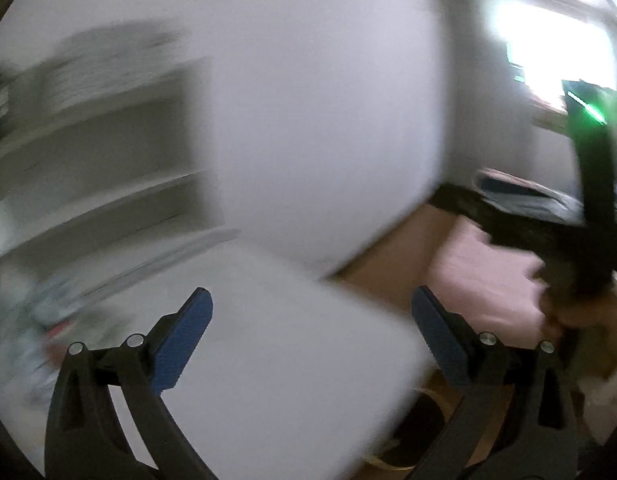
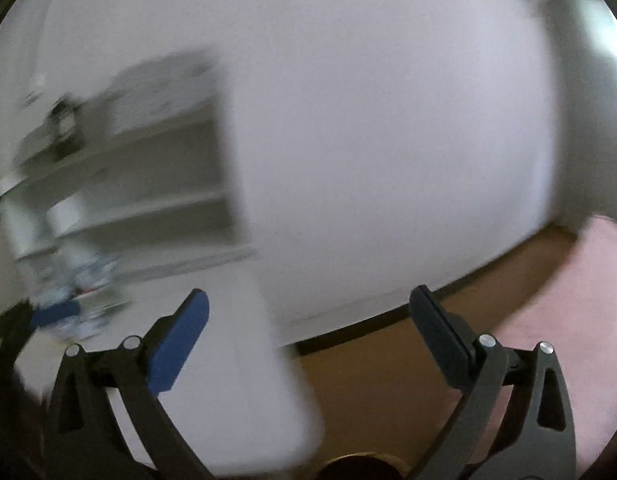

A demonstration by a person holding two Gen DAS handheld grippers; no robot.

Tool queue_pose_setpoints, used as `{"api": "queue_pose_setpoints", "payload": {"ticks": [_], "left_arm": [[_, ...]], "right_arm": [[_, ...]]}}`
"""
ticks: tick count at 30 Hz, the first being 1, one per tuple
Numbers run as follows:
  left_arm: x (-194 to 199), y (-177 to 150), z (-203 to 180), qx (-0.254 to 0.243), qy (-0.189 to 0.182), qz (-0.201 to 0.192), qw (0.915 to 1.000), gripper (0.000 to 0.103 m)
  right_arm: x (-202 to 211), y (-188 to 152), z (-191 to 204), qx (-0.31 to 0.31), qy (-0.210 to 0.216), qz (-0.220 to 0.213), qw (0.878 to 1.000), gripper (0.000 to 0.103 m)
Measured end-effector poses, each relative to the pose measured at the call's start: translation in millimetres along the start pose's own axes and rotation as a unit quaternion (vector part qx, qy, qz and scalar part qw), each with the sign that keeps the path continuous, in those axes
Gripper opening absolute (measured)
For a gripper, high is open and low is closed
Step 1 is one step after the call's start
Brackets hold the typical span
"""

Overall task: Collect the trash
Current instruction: 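Return both grippers to the desk, then grasp white plastic with the left gripper while the right grasps the cigarette pack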

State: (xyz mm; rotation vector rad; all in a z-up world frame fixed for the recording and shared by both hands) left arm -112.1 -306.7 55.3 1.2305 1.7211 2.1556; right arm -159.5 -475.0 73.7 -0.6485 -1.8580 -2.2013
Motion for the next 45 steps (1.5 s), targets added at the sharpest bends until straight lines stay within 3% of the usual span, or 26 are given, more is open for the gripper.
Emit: {"api": "queue_pose_setpoints", "payload": {"ticks": [3, 5, 7, 9, 13, 16, 19, 23, 28, 30, 31, 32, 34, 37, 39, 45], "left_arm": [[18.2, -34.3, 116.6, 0.086, 0.096, 0.038, 0.991, 0.096], [33.3, -61.2, 183.1, 0.137, 0.15, 0.061, 0.9772, 0.096], [65.0, -95.5, 253.5, 0.195, 0.201, 0.08, 0.9567, 0.096], [82.9, -118.6, 300.1, 0.231, 0.22, 0.094, 0.9429, 0.096], [92.1, -149.1, 357.5, 0.269, 0.23, 0.125, 0.927, 0.096], [81.0, -152.5, 355.6, 0.274, 0.213, 0.14, 0.9273, 0.096], [58.9, -145.5, 354.0, 0.256, 0.188, 0.157, 0.9351, 0.096], [22.4, -146.7, 360.5, 0.259, 0.156, 0.172, 0.9376, 0.078], [1.0, -143.0, 356.6, 0.256, 0.137, 0.182, 0.9395, 0.078], [-4.2, -141.7, 354.6, 0.247, 0.135, 0.185, 0.9416, 0.078], [-6.1, -140.9, 353.9, 0.245, 0.133, 0.185, 0.9424, 0.077], [-8.7, -139.5, 352.3, 0.24, 0.129, 0.185, 0.9442, 0.066], [-13.2, -136.2, 347.5, 0.233, 0.116, 0.183, 0.9481, 0.05], [-17.5, -133.4, 336.8, 0.215, 0.107, 0.181, 0.9537, 0.043], [-15.9, -132.1, 331.3, 0.211, 0.103, 0.177, 0.9559, 0.03], [-0.8, -136.0, 327.4, 0.211, 0.111, 0.175, 0.9554, 0.03]], "right_arm": [[-46.6, -7.8, 83.3, 0.02, 0.072, 0.062, 0.995, 0.097], [-68.9, -15.2, 136.4, 0.021, 0.108, 0.098, 0.989, 0.097], [-90.2, -24.2, 186.9, 0.025, 0.131, 0.126, 0.983, 0.097], [-103.9, -29.1, 231.7, 0.049, 0.144, 0.14, 0.978, 0.097], [-119.2, -44.6, 292.0, 0.089, 0.158, 0.156, 0.971, 0.097], [-130.2, -51.2, 309.9, 0.092, 0.156, 0.169, 0.969, 0.097], [-148.5, -55.2, 326.5, 0.099, 0.143, 0.179, 0.968, 0.097], [-170.4, -57.6, 343.7, 0.109, 0.129, 0.189, 0.967, 0.097], [-203.5, -65.3, 353.7, 0.13, 0.105, 0.211, 0.963, 0.097], [-208.4, -67.1, 346.7, 0.112, 0.114, 0.218, 0.963, 0.09], [-209.3, -67.0, 343.3, 0.099, 0.122, 0.222, 0.962, 0.078], [-210.2, -66.3, 336.8, 0.081, 0.13, 0.225, 0.962, 0.065], [-209.7, -66.3, 325.9, 0.055, 0.145, 0.231, 0.961, 0.05], [-206.2, -61.0, 301.9, 0.021, 0.146, 0.224, 0.963, 0.033], [-205.2, -58.7, 289.1, 0.012, 0.14, 0.224, 0.964, 0.03], [-203.2, -54.3, 256.7, -0.004, 0.113, 0.218, 0.969, 0.029]]}}
Point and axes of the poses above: each gripper's, at about its wrist camera, not at the fingertips, and x roughly against the way its jaws point, z to its left, y to its top, the point moved 9 cm from there along -x, roughly the way its jaws point, and after that the axes turned 4 degrees about z, right-handed, at the moved point
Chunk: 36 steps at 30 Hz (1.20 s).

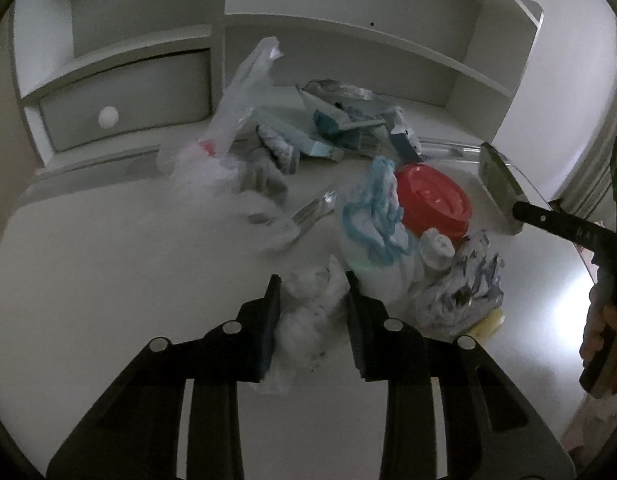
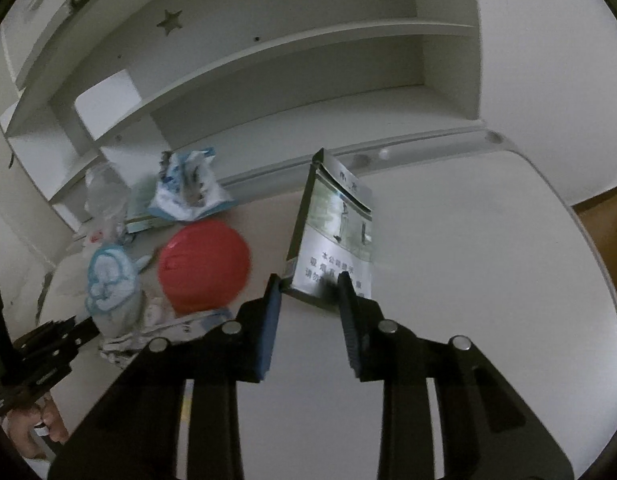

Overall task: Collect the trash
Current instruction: 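Grasp white plastic with the left gripper while the right grasps the cigarette pack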

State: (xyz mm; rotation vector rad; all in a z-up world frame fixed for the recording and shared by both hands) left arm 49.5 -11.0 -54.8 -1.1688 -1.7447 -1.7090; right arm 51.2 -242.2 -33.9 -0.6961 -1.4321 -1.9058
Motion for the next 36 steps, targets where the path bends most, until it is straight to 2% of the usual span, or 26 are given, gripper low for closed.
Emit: {"api": "queue_pose_setpoints", "payload": {"ticks": [3, 5, 7, 8, 13, 15, 17, 22, 29, 36], "left_arm": [[2.4, -7.2, 5.1, 0.002, 0.005, 0.004, 1.0, 0.03], [7.5, -10.6, 7.5, 0.004, 0.009, 0.004, 0.9999, 0.03], [6.9, -10.6, 9.0, 0.006, 0.01, 0.005, 0.9999, 0.03], [8.3, -12.2, 10.3, 0.006, 0.012, 0.005, 0.9999, 0.03], [13.8, -16.3, 15.8, 0.006, 0.016, 0.007, 0.9998, 0.03], [13.8, -16.6, 18.3, 0.006, 0.016, 0.007, 0.9998, 0.031], [11.4, -15.3, 18.4, 0.005, 0.013, 0.009, 0.9999, 0.031], [7.9, -13.7, 15.2, -0.014, 0.021, 0.015, 0.9996, 0.029], [14.9, -10.3, 11.4, -0.007, 0.014, -0.002, 0.9999, 0.029], [14.4, -16.0, 5.3, -0.01, 0.017, 0.001, 0.9998, 0.03]], "right_arm": [[-1.5, 1.6, -5.7, 0.007, -0.017, 0.004, 1.0, 0.03], [-5.6, 1.6, -4.5, 0.019, -0.028, 0.01, 0.999, 0.041], [-6.1, 1.7, -1.2, 0.021, -0.028, 0.006, 0.999, 0.082], [-5.4, 2.9, -0.2, 0.025, -0.034, -0.001, 0.999, 0.087], [-22.7, 10.6, 4.1, 0.045, -0.061, 0.017, 0.997, 0.087], [-32.1, 13.7, 6.5, 0.053, -0.075, 0.026, 0.995, 0.083], [-39.8, 14.2, 7.6, 0.062, -0.087, 0.035, 0.994, 0.058], [-42.9, 8.7, 6.1, 0.073, -0.085, 0.038, 0.993, 0.057], [-22.1, -2.6, 6.2, 0.072, -0.06, 0.036, 0.995, 0.056], [-2.1, -28.2, -4.2, 0.094, -0.079, 0.056, 0.991, 0.057]]}}
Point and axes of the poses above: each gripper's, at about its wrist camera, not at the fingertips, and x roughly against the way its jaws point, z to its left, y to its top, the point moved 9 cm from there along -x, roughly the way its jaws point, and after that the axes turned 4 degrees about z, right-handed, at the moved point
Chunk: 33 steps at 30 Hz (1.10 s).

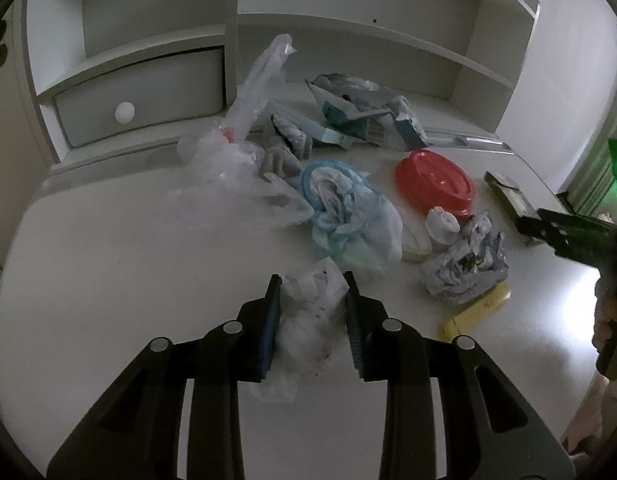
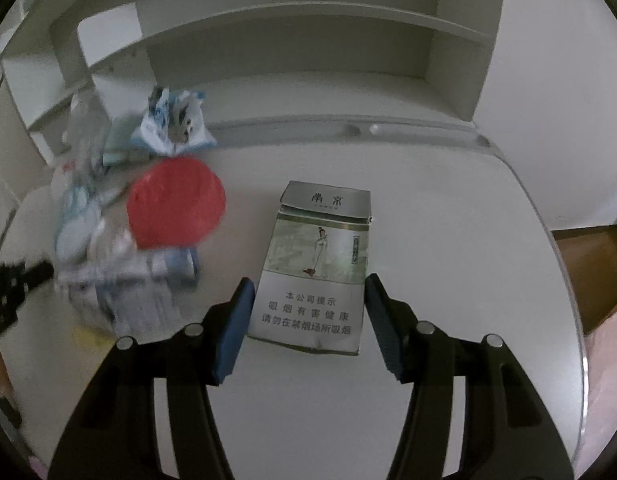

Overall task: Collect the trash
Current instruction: 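Grasp white plastic with the left gripper while the right grasps the cigarette pack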

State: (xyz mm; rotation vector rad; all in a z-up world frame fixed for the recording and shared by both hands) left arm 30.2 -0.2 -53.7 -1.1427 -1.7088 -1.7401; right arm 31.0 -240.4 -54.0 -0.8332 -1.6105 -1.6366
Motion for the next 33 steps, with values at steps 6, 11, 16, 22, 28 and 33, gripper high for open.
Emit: {"api": "queue_pose_setpoints", "payload": {"ticks": [6, 11, 16, 22, 28, 33], "left_arm": [[7.1, -5.0, -0.3, -0.007, 0.023, -0.008, 0.9997, 0.067], [16.6, -12.9, 7.7, -0.014, 0.035, -0.01, 0.9992, 0.072], [13.5, -22.2, 17.8, 0.006, 0.01, 0.008, 0.9999, 0.043], [21.3, -23.8, 13.4, 0.002, -0.005, -0.008, 1.0, 0.036], [35.9, -26.0, 9.8, 0.02, -0.02, -0.034, 0.999, 0.036], [46.5, -16.0, 2.4, 0.014, -0.023, -0.051, 0.9983, 0.036]], "right_arm": [[-0.9, -16.6, -13.7, -0.004, -0.008, 0.016, 1.0, 0.062], [-8.3, -17.5, -10.5, -0.002, -0.008, 0.016, 1.0, 0.074], [-5.0, -16.5, -9.4, -0.011, -0.01, -0.004, 1.0, 0.057], [10.8, -21.9, -5.9, -0.037, 0.013, -0.02, 0.999, 0.056], [40.9, -25.3, 7.6, -0.013, -0.007, -0.032, 0.999, 0.056], [53.8, -31.7, 18.3, 0.002, -0.008, -0.039, 0.999, 0.057]]}}
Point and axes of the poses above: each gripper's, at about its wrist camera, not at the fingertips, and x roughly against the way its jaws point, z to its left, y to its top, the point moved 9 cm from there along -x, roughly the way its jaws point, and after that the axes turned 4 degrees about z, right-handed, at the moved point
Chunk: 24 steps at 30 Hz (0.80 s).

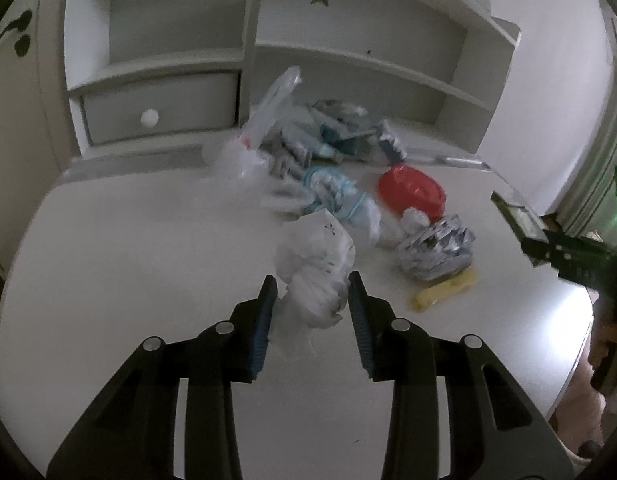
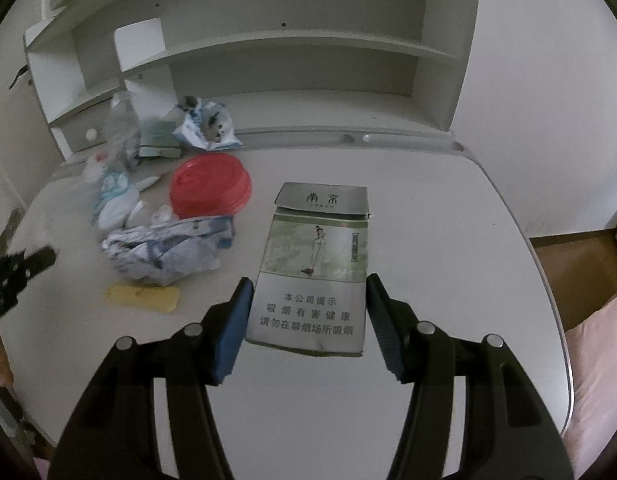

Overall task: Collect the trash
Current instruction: 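Grasp white plastic with the left gripper while the right grasps the cigarette pack, then carry both items over the black bin and open both grippers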

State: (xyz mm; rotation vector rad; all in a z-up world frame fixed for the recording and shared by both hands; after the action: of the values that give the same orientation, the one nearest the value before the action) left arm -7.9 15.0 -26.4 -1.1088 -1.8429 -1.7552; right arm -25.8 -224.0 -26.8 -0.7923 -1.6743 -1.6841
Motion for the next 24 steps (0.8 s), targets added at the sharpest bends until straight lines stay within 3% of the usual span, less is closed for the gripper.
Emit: {"api": "queue_pose_setpoints", "payload": {"ticks": [8, 11, 16, 19, 20, 23, 24], "left_arm": [[12.3, 13.4, -26.1, -0.014, -0.007, -0.017, 0.9997, 0.036], [13.5, 15.9, -34.8, -0.016, -0.004, -0.02, 0.9997, 0.035], [13.1, 18.7, -61.7, -0.038, -0.012, -0.012, 0.9991, 0.035], [23.7, 32.1, -114.1, -0.066, -0.05, -0.026, 0.9963, 0.035], [27.6, 35.5, -147.7, -0.091, -0.071, -0.032, 0.9928, 0.035], [31.7, 27.3, -261.6, -0.176, -0.145, -0.026, 0.9733, 0.035], [31.0, 17.3, -307.8, -0.206, -0.178, -0.017, 0.9621, 0.035]], "right_arm": [[20.0, 2.3, -11.8, -0.012, 0.016, -0.024, 1.0, 0.057], [12.8, -3.9, -19.7, -0.016, 0.021, -0.014, 1.0, 0.057], [14.8, -8.3, -44.2, -0.057, 0.065, -0.023, 0.996, 0.057], [51.0, -8.3, -76.0, -0.075, 0.082, -0.053, 0.992, 0.057], [72.7, -13.6, -99.5, -0.087, 0.082, -0.067, 0.991, 0.057], [122.4, -45.3, -172.8, -0.135, 0.056, -0.091, 0.985, 0.057], [132.9, -58.0, -194.4, -0.149, 0.044, -0.093, 0.983, 0.057]]}}
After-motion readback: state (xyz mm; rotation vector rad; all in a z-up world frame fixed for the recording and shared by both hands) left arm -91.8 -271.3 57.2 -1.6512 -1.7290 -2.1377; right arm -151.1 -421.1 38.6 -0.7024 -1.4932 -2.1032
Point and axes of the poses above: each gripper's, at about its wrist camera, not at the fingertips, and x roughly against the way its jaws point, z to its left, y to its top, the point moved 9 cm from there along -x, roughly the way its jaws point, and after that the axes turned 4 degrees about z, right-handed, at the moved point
